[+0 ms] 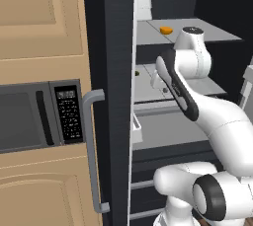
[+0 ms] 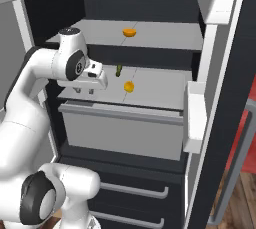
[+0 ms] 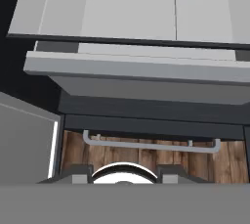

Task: Pick up the mango and orange from the fridge and place one fruit on each plate on the dining counter.

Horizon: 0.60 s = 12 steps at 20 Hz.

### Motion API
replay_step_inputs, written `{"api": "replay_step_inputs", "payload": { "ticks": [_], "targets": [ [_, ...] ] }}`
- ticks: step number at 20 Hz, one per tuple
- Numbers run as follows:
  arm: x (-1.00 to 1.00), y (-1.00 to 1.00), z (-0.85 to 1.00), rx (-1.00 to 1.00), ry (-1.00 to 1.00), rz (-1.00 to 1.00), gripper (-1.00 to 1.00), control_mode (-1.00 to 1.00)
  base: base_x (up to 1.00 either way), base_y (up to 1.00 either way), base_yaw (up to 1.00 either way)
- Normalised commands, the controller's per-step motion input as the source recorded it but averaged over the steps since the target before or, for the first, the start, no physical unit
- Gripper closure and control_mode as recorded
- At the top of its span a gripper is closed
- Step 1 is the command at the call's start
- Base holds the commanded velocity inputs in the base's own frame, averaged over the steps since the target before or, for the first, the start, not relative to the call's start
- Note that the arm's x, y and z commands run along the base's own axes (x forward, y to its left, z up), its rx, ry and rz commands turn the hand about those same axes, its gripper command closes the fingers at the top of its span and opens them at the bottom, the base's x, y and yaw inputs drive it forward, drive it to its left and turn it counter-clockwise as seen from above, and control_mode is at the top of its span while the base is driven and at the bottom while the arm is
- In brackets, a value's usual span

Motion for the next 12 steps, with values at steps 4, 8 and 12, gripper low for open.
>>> {"api": "replay_step_inputs", "payload": {
  "ticks": [4,8,12],
  "targets": [
    [-0.01,-0.10,0.05,0.08,0.00,-0.03,-1.00,-1.00,0.00,0.00,0.00],
    [-0.07,-0.18,0.47,0.01,-0.05,-0.09,-1.00,-1.00,0.00,0.00,0.00],
    [-0.03,-0.30,0.83,-0.02,-0.04,-0.14,-1.00,-1.00,0.00,0.00,0.00]
  ]
}}
